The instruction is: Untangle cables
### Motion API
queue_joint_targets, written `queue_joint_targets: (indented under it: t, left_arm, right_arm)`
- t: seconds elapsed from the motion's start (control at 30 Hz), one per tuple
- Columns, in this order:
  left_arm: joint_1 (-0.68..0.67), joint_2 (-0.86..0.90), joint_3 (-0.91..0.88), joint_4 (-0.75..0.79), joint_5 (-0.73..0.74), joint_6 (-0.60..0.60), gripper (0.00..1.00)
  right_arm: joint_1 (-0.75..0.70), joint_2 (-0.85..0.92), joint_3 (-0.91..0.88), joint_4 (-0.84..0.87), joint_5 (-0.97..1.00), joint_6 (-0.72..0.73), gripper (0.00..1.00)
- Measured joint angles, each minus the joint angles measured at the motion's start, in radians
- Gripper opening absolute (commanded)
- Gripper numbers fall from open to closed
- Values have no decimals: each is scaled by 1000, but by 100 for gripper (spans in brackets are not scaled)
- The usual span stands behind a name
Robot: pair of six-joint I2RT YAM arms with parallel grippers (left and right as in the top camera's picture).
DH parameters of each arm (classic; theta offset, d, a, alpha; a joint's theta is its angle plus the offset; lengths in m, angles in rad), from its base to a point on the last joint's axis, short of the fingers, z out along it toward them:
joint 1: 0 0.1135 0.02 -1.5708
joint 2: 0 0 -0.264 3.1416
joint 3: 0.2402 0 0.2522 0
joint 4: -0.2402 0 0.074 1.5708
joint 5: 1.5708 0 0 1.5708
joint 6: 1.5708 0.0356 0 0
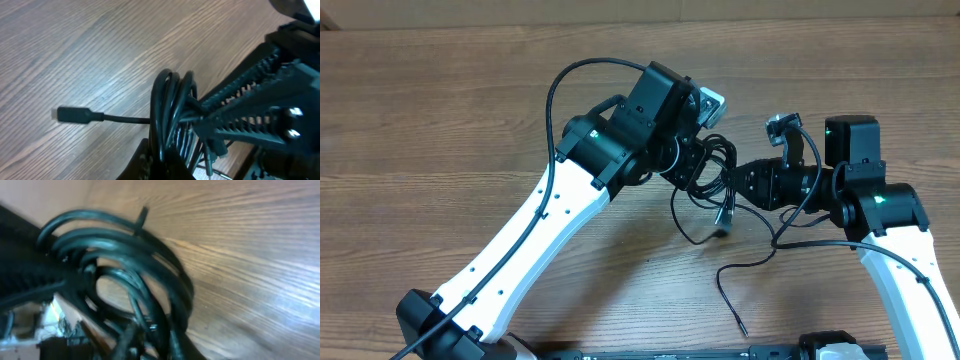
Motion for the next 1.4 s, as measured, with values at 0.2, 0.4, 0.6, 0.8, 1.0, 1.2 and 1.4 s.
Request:
queue_joint_targets:
  t: [0.2, 0.4, 0.6, 0.8, 1.0, 1.2, 1.4]
  left_arm:
    - [0, 0, 0, 1, 16, 0, 4]
    - [0, 6, 0, -25, -18, 0, 4]
    - [40, 7, 0, -39, -29, 0, 4]
    - [94, -14, 0, -41, -35, 0, 4]
    - [100, -54, 0, -41, -39, 0, 4]
    - [104, -58, 0, -21, 52, 55, 4]
    - [126, -58, 4, 9, 224, 128, 4]
  right_arm:
    - [1, 0, 0, -5, 26, -5, 4]
    - [8, -1, 11, -71, 158, 58, 4]
    - [12, -4, 21, -190, 488, 252, 4]
    - [6, -4, 21, -244, 771, 415, 21]
    - [0, -4, 21, -179, 776, 436, 41]
    - [1, -3, 21, -96, 522, 262, 64]
    - [1, -4, 21, 9, 217, 134, 66]
